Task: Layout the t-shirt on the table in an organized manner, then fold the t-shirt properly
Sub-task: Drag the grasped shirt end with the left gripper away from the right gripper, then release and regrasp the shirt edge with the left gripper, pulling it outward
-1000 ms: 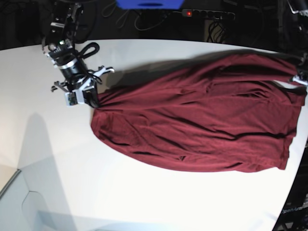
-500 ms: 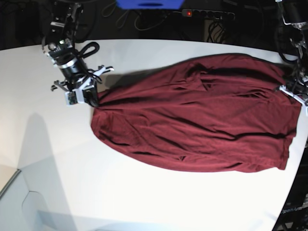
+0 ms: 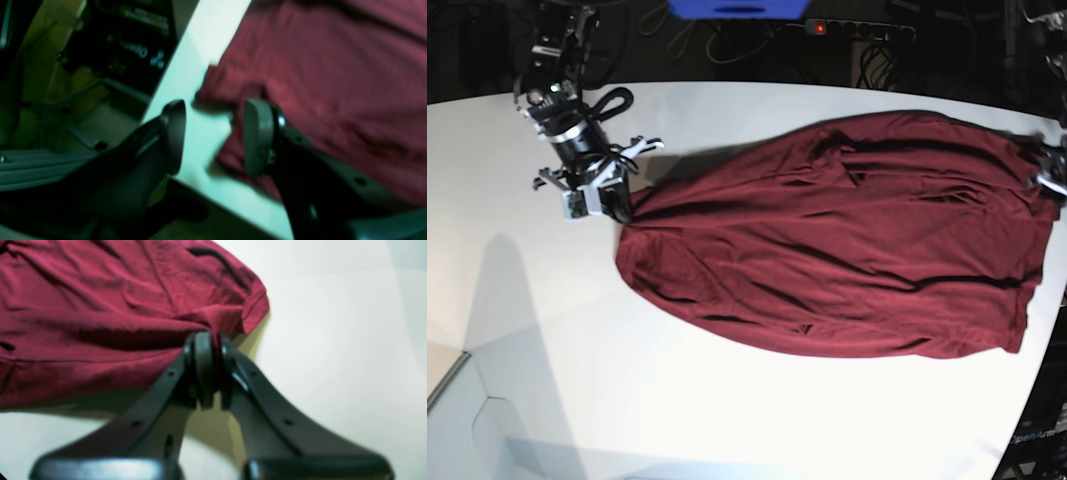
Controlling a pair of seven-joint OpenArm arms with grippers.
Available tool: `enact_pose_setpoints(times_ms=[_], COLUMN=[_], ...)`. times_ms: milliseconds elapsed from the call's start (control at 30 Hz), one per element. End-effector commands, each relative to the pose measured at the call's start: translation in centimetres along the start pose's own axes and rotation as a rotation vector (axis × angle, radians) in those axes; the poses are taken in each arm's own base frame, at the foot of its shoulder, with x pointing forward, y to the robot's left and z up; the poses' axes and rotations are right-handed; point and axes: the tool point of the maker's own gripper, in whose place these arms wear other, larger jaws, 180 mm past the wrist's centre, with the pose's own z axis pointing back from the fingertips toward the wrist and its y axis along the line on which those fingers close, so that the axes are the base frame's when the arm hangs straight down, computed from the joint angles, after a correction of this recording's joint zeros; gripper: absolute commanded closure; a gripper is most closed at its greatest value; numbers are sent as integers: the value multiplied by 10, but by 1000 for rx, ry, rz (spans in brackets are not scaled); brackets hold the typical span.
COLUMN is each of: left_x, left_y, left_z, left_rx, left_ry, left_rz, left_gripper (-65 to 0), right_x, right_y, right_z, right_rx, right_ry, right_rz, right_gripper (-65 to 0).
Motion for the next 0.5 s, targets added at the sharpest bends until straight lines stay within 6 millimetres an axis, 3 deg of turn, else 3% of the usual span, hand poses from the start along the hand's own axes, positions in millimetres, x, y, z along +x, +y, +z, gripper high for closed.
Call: enact_pose_setpoints(times_ms=[0, 167, 467], left_x=[9, -27, -63], left_y=[0, -38, -53], left_z=[6, 1, -11], left_rx=[-12, -174, -207], left_ry=[-35, 55, 163], left_rz=[-53, -212, -292], left_gripper=[-279, -279, -280], right_x=[15, 16, 17], right_y=[0, 0, 10], right_z=[1, 0, -2], right_rx=[2, 2, 25], right_ry=[-59, -62, -65], right_rz=[-4, -7, -14], right_gripper=[0, 0, 0])
